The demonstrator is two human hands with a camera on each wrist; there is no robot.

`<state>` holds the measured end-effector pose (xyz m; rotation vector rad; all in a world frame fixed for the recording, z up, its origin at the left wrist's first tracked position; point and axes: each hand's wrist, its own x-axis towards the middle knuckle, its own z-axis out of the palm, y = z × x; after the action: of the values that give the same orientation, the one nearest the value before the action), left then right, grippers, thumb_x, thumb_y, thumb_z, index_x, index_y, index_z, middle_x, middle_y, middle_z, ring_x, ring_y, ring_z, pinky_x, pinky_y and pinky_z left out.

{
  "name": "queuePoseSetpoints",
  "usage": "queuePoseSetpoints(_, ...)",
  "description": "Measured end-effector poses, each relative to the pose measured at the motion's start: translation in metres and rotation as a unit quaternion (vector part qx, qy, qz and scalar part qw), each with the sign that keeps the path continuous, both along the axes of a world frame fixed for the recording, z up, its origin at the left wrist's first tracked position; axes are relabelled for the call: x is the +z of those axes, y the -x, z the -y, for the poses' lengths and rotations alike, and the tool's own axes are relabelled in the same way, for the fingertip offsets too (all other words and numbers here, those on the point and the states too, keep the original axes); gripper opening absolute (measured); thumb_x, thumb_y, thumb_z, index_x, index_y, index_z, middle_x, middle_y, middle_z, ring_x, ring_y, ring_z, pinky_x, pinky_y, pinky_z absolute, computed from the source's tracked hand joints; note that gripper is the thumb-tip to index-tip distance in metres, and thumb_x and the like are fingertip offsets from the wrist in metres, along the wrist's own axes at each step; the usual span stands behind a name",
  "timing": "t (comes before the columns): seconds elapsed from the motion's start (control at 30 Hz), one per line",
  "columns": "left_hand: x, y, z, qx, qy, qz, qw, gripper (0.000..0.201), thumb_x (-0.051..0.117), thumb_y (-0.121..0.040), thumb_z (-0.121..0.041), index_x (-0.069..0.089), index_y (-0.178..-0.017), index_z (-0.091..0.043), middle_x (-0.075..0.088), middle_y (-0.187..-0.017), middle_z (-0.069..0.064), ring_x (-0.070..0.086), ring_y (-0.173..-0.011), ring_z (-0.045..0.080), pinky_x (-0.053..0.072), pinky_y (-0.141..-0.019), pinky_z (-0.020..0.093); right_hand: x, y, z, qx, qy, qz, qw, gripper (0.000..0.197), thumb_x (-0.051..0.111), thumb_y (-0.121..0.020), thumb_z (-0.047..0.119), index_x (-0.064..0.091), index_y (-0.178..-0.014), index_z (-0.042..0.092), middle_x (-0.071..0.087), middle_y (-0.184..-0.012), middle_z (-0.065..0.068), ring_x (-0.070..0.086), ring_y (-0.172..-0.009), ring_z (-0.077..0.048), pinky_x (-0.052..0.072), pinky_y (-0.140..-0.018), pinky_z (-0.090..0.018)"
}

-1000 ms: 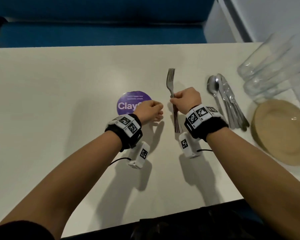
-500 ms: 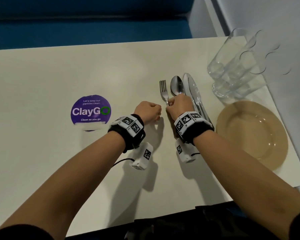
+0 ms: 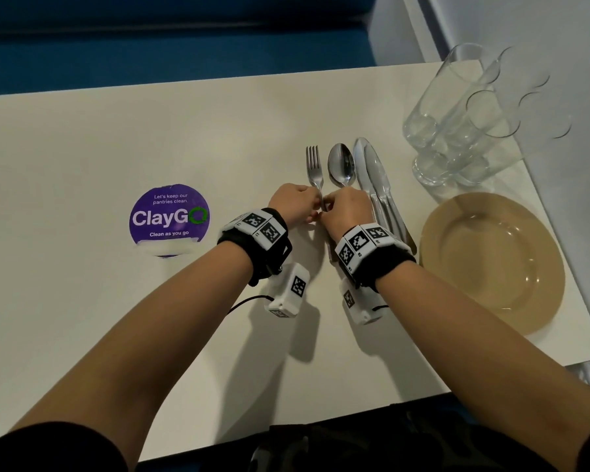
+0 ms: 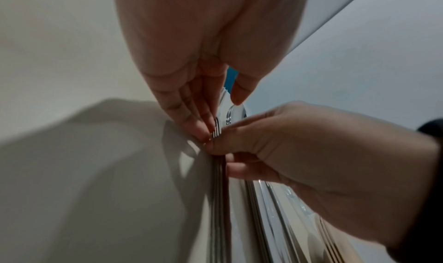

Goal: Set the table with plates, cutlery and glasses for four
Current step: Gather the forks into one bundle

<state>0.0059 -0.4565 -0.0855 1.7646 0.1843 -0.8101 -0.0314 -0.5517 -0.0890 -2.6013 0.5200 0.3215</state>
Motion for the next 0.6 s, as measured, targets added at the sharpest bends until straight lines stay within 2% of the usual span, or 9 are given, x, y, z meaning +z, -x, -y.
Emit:
queuePoseSetpoints(0.13,0.002,-0.001,0.002,-0.011,-0.002,0.0,1.0,0.034,0.044,-0.089,-0.009,0.051,-0.056,-0.01,0.052,-0.063,0.008,0.047,-0.05,0.016,0.044,-0.053,0.021,0.0,0.001,0.003,-0.008,0.002,0.006,1.0,0.02,0.057,-0.084,0.007,0.075,-0.094,0.01,0.072,-0.091,-0.013,0.065,-0.09,-0.026,0.051,-0.077,-0.031)
queuePoseSetpoints(0.3,0.001,0.004,0.002,-0.03,-0.001,0.005,1.0,0.031,0.045,-0.086,-0.009,0.05,-0.056,-0.01,0.051,-0.067,0.012,0.046,-0.053,0.02,0.044,-0.064,0.03,-0.001,0.006,0.004,-0.017,0.007,0.013,1.0,0.019,0.058,-0.085,0.006,0.075,-0.093,0.009,0.073,-0.09,-0.013,0.066,-0.086,-0.026,0.054,-0.076,-0.031)
queuePoseSetpoints(0.43,0.001,0.004,-0.001,-0.031,0.007,0.007,0.999,0.031,0.045,-0.088,-0.008,0.052,-0.057,-0.01,0.049,-0.062,0.007,0.045,-0.052,0.018,0.043,-0.061,0.029,0.003,0.007,0.004,-0.013,-0.001,0.003,1.0,0.019,0.059,-0.085,0.008,0.075,-0.095,0.009,0.073,-0.091,-0.012,0.065,-0.085,-0.023,0.048,-0.071,-0.025)
queuePoseSetpoints(0.5,0.002,0.004,-0.003,-0.03,0.006,0.021,0.999,0.024,0.044,-0.089,-0.009,0.059,-0.071,-0.009,0.051,-0.068,0.007,0.046,-0.055,0.019,0.044,-0.065,0.031,0.007,0.009,0.005,-0.025,-0.013,0.005,1.0,0.023,0.061,-0.084,0.012,0.072,-0.104,0.008,0.072,-0.101,-0.011,0.065,-0.095,-0.022,0.048,-0.08,-0.026)
queuePoseSetpoints(0.57,0.004,0.004,-0.007,-0.021,-0.005,0.046,0.999,0.021,0.044,-0.09,-0.01,0.064,-0.098,-0.009,0.057,-0.079,0.006,0.052,-0.063,0.019,0.048,-0.069,0.031,0.014,0.013,0.007,-0.071,-0.036,0.026,0.997,0.031,0.061,-0.086,0.016,0.067,-0.115,0.01,0.07,-0.111,-0.007,0.063,-0.104,-0.019,0.045,-0.09,-0.024)
queuePoseSetpoints(0.6,0.005,0.004,-0.009,-0.02,-0.018,0.065,0.998,0.025,0.045,-0.09,-0.012,0.061,-0.109,-0.011,0.059,-0.087,0.004,0.055,-0.069,0.018,0.05,-0.069,0.028,0.018,0.016,0.008,-0.098,-0.048,0.043,0.993,0.032,0.061,-0.086,0.018,0.066,-0.117,0.011,0.07,-0.111,-0.006,0.063,-0.102,-0.017,0.044,-0.09,-0.022)
